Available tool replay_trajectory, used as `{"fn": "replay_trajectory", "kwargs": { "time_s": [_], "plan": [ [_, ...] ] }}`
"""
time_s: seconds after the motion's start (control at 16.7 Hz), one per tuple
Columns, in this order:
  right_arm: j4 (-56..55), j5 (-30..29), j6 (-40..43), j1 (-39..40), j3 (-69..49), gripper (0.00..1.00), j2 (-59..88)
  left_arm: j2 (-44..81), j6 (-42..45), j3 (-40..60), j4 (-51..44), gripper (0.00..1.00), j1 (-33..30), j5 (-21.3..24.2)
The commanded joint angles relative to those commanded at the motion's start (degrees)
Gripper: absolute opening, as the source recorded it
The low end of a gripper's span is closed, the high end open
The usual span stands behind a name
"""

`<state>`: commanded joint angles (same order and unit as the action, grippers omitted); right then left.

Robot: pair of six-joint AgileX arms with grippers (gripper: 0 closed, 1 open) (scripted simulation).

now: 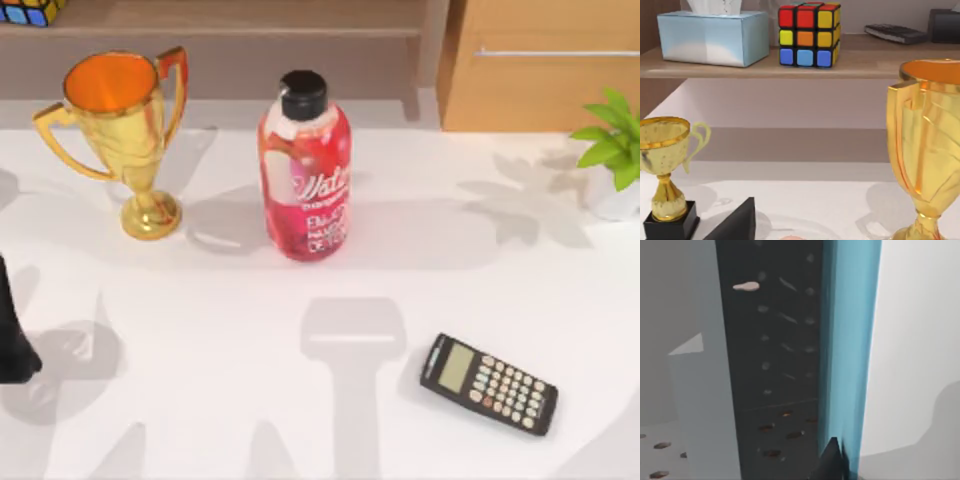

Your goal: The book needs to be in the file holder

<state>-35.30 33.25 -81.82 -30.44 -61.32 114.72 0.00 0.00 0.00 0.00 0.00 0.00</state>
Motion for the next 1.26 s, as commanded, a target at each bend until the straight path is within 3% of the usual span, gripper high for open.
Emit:
{"fn": "replay_trajectory", "kwargs": {
  "time_s": [0.12, 0.9, 1.26],
  "plan": [
    [0.00, 0.00, 0.00, 0.00, 0.00, 0.00, 0.00, 0.00, 0.00, 0.00, 0.00, 1.00, 0.00, 0.00],
    [0.00, 0.00, 0.00, 0.00, 0.00, 0.98, 0.00, 0.00, 0.00, 0.00, 0.00, 1.00, 0.00, 0.00],
    [0.00, 0.00, 0.00, 0.00, 0.00, 1.00, 0.00, 0.00, 0.00, 0.00, 0.00, 1.00, 0.00, 0.00]
  ]
}}
